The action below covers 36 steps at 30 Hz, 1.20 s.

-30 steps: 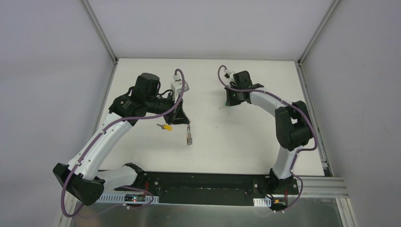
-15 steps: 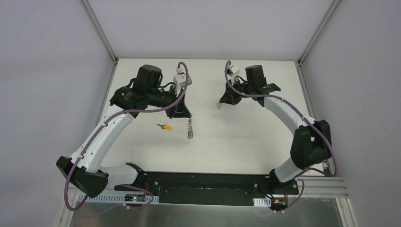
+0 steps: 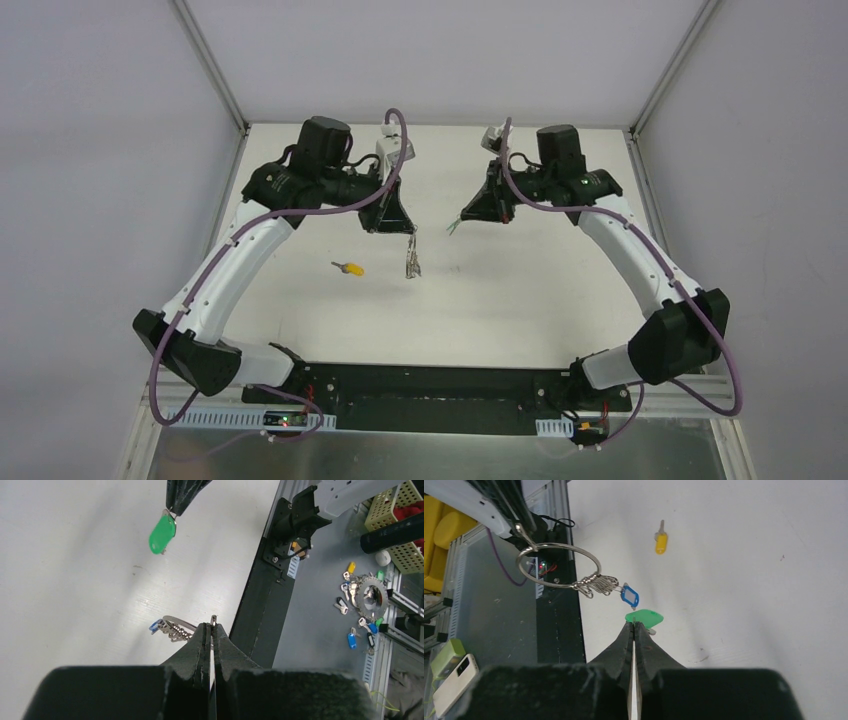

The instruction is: Put the keys on the keyring

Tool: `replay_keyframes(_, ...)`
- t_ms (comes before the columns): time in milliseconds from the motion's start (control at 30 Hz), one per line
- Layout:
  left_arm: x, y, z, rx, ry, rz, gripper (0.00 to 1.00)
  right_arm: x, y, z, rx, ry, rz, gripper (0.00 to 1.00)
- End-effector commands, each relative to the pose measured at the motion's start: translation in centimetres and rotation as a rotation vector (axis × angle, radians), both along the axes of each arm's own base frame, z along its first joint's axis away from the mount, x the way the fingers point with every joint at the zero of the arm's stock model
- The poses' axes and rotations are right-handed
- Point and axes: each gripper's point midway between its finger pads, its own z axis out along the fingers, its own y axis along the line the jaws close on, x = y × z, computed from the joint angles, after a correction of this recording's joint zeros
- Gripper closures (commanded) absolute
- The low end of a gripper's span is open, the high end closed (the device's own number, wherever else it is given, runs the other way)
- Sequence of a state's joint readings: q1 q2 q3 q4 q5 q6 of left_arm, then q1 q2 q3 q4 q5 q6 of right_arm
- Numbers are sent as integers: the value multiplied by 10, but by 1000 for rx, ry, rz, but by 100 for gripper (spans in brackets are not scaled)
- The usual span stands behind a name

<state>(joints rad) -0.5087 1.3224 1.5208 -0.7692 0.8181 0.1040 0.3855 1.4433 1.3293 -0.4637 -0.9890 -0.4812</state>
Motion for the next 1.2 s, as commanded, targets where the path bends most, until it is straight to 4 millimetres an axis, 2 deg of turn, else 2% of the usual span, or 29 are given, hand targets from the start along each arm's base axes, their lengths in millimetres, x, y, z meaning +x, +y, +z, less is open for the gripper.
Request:
replay_keyframes(0,-7,-10,27,-76,57,-35,100,-33,6,55,109,-72,138,100)
replay_keyframes(100,-10,-18,32,-120,145,-26,100,-45,8,65,116,-110,171,100)
replay_keyframes(333,-16,-30,29,-168,214,-6,100,-66,6,58,89,-219,218,100)
replay_keyframes(467,-16,-35,28,-184,238,3,100,-72,5,60,68,-276,233,100)
replay_keyframes(667,-16,-37,32,-212,271,29,100,-73,8,66,36,-310,241,100)
replay_keyframes(933,-11,-54,41,-314,449,72,100,-73,7,53,21,-342,215,100)
replay_keyframes(1167,-7,-67,31,-333,524,74,100,-74,7,55,34,-344,201,100)
